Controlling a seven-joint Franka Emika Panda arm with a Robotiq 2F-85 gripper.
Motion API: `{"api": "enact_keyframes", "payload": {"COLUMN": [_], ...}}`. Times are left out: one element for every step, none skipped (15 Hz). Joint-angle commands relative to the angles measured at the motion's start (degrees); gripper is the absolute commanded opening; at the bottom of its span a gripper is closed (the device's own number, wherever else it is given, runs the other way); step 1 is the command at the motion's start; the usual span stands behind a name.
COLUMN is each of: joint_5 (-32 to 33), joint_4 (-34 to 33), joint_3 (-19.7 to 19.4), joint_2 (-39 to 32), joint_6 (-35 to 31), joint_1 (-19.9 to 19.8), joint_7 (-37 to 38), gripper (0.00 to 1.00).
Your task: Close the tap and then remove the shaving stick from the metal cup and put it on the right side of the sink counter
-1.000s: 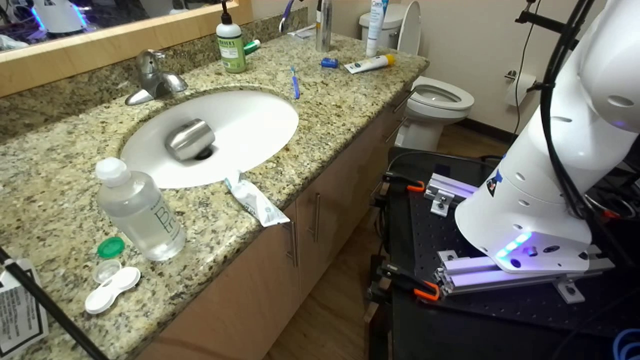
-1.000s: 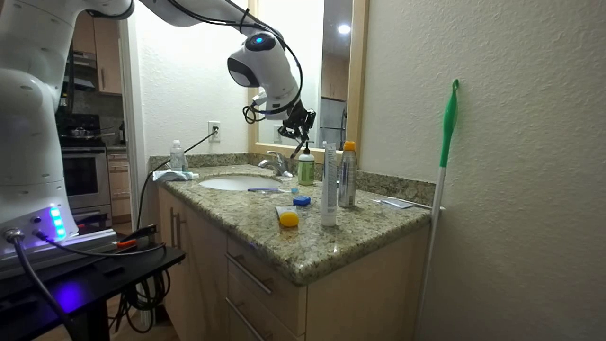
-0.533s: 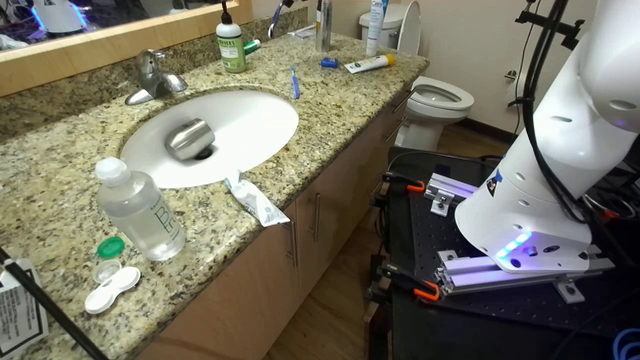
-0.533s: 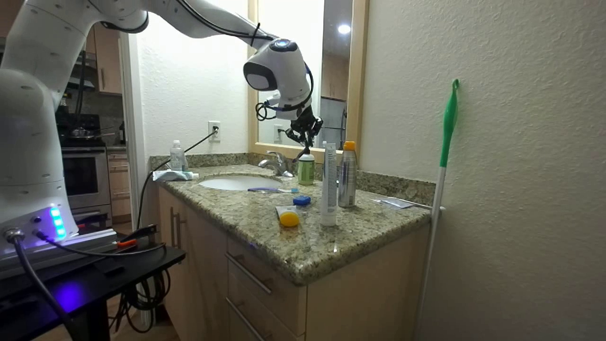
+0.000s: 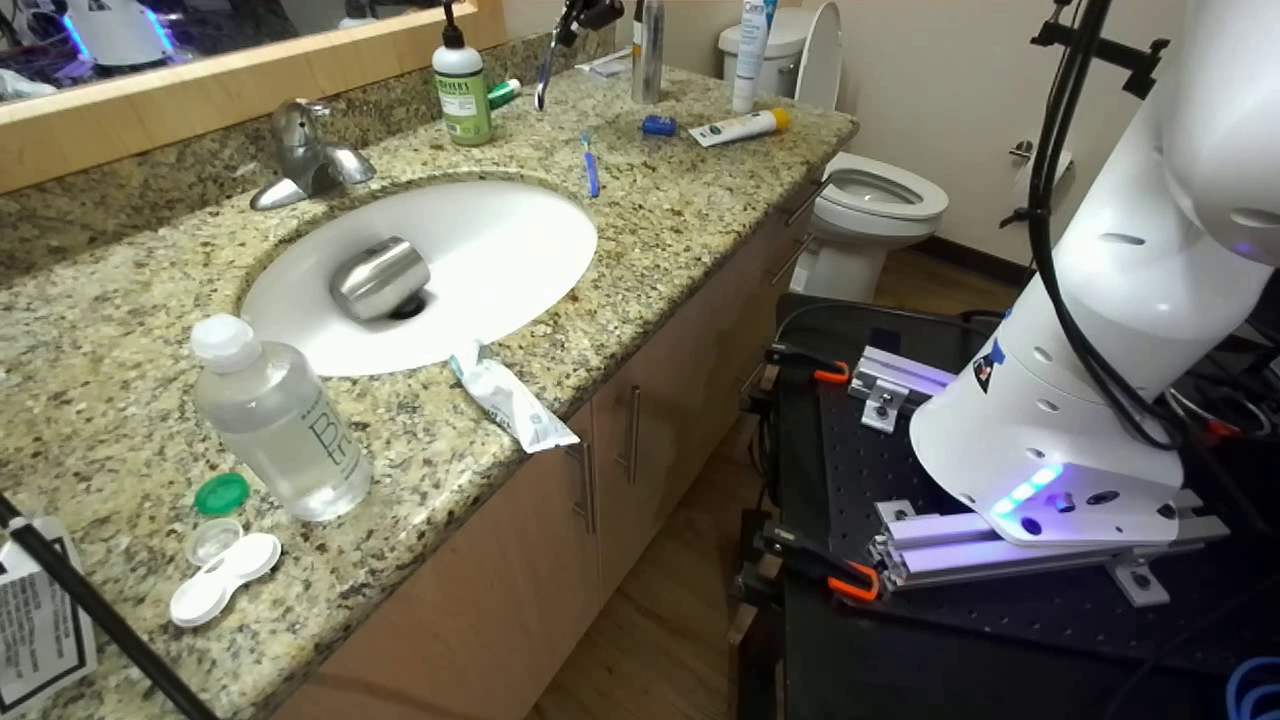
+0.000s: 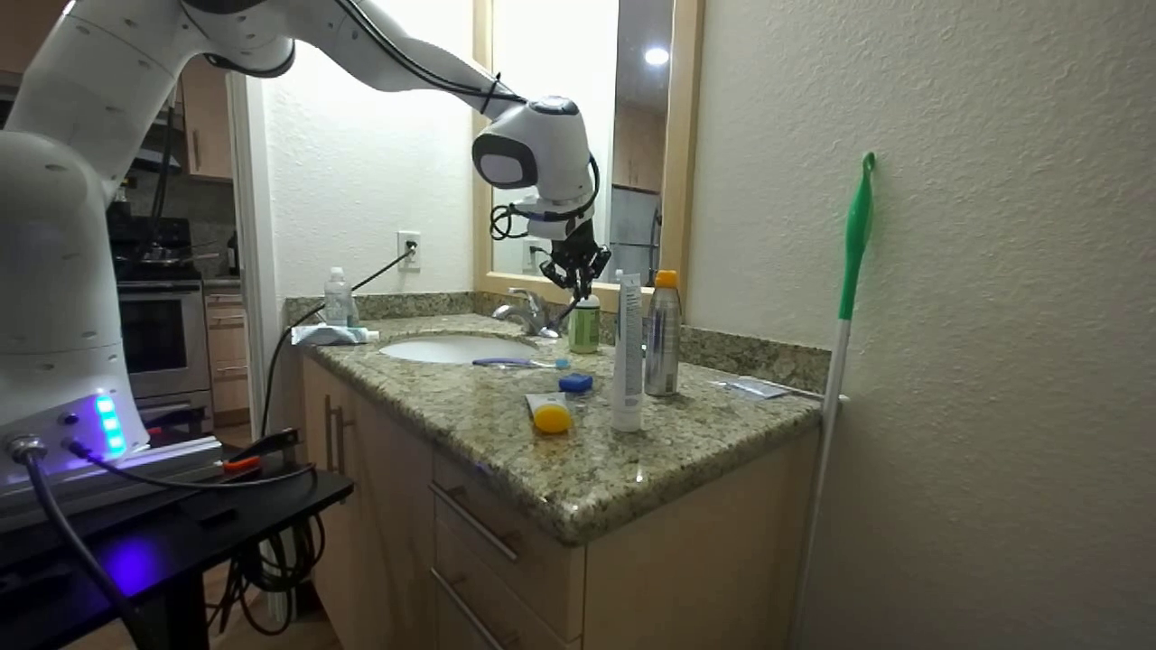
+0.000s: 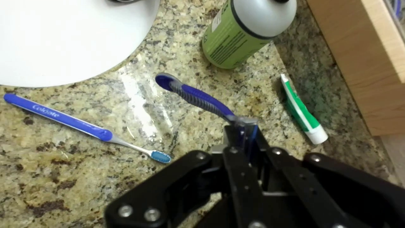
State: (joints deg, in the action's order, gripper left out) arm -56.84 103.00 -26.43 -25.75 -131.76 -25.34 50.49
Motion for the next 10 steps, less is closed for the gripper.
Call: {"api": "enact_keyframes", "payload": {"joint_5": [4.88,5.43,5.33,5.41,5.24,6.05,7.41,9.07,10.72,11.92], "joint_4": [-7.41,-8.83,-10.34,-11.55,-13.03,-14.54,-16.26,-17.7,-19.27,-20.81], "joint_3": [0.27,0.62,1.08,1.31,1.79,1.8,1.76,1.61,1.81,2.28], "joint_2": [-6.8,-7.99,-9.2,-10.66,-12.12,-13.67,-15.32,-16.79,-17.93,-18.84], "joint_6": [1.85,1.48,-0.68,-3.93,-4.91,-5.39,-3.94,-3.72,-1.76,0.11], "joint_1": [-2.34,-2.84,-3.07,-2.86,-3.13,-3.0,-3.1,-2.94,-3.33,-3.92], "joint_7": [8.59,10.59,11.6,11.8,12.48,14.18,16.63,18.57,21.02,23.23], "gripper": [0.03,0.03,0.03,0.03,0.03,0.03,0.03,0.03,0.03,0.03]}}
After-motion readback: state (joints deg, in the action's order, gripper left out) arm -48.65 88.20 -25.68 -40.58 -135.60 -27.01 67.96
